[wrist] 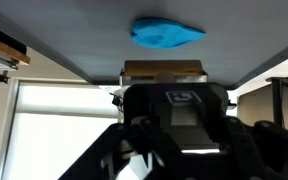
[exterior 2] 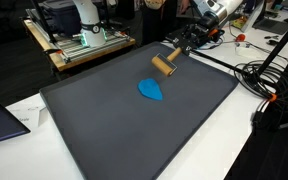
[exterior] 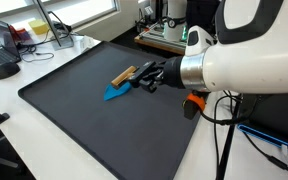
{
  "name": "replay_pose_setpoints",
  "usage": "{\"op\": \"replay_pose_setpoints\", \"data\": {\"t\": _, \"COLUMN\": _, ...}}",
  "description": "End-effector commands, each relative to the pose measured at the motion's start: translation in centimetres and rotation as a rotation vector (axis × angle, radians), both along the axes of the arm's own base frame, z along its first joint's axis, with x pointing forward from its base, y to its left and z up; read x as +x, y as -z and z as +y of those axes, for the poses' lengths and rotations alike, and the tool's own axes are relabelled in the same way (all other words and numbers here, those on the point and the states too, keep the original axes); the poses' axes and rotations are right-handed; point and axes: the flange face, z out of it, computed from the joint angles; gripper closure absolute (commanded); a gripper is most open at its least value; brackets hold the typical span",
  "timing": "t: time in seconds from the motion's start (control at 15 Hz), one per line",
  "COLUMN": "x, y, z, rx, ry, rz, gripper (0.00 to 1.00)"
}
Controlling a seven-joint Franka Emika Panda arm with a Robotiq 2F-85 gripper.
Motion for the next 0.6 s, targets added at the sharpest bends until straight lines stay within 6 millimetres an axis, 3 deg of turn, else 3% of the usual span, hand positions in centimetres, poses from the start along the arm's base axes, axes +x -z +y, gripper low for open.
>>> {"op": "replay_pose_setpoints", "data": {"t": 0.0, "x": 0.5, "y": 0.5, "z": 0.8, "rx": -0.07, "ry": 0.004, "rz": -0.018, "gripper": 0.77}}
{"op": "replay_pose_setpoints", "data": {"t": 0.27, "x": 0.7, "y": 1.8, "z": 0.9, "rx": -0.094, "ry": 0.013, "rz": -0.021, "gripper": 0.77}}
{"op": "replay_pose_setpoints", "data": {"t": 0.53, "x": 1.0, "y": 0.8, "z": 0.2, "rx": -0.055, "ry": 0.017, "rz": 0.027, "gripper": 0.77}}
